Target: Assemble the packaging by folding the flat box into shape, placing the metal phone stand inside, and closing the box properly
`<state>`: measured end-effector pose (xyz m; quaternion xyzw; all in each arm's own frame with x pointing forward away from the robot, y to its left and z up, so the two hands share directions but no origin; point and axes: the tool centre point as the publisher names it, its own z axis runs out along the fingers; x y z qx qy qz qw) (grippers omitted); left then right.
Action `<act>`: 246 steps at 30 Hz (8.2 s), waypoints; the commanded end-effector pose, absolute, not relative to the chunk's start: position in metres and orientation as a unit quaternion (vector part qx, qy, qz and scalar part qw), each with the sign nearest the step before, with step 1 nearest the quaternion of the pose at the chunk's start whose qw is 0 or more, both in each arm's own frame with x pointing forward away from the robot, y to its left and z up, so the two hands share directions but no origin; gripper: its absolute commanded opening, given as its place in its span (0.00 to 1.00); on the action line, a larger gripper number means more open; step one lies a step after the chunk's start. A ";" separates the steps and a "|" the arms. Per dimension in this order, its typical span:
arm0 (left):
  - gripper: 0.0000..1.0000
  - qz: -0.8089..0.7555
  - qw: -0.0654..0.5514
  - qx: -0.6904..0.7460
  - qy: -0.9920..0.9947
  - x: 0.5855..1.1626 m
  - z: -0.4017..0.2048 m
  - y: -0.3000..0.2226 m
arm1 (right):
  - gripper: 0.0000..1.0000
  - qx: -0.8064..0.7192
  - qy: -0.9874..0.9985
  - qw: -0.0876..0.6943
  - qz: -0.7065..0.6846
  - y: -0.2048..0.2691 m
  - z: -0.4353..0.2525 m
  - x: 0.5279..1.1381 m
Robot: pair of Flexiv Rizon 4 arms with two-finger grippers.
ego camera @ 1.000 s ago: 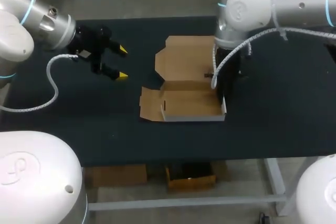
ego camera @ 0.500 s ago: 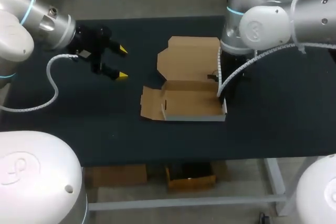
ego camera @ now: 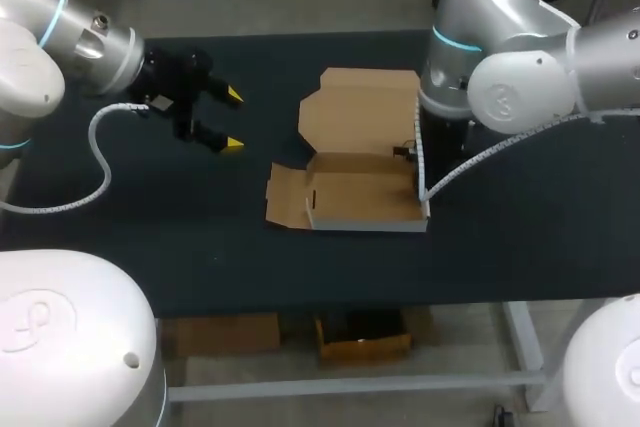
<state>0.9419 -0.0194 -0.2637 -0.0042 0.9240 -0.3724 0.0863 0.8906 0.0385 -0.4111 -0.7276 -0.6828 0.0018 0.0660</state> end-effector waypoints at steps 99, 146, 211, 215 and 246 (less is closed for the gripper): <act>1.00 -0.371 0.085 -0.004 0.925 0.942 -0.263 -0.019 | 0.00 -0.734 -0.679 -0.003 0.029 0.038 -0.415 0.889; 1.00 -0.371 0.085 -0.004 0.925 0.942 -0.263 -0.019 | 0.00 -0.725 -0.688 0.007 0.023 0.042 -0.413 0.892; 1.00 -0.282 -0.198 -0.675 0.652 0.920 -0.353 -0.030 | 0.00 -0.725 -0.688 0.007 0.023 0.042 -0.413 0.892; 1.00 -0.283 -0.219 -0.670 0.651 0.918 -0.359 -0.031 | 0.00 -0.725 -0.688 0.007 0.023 0.042 -0.413 0.892; 0.29 -0.265 -0.261 -0.653 0.660 0.900 -0.398 -0.065 | 0.00 -0.725 -0.688 0.007 0.023 0.042 -0.413 0.892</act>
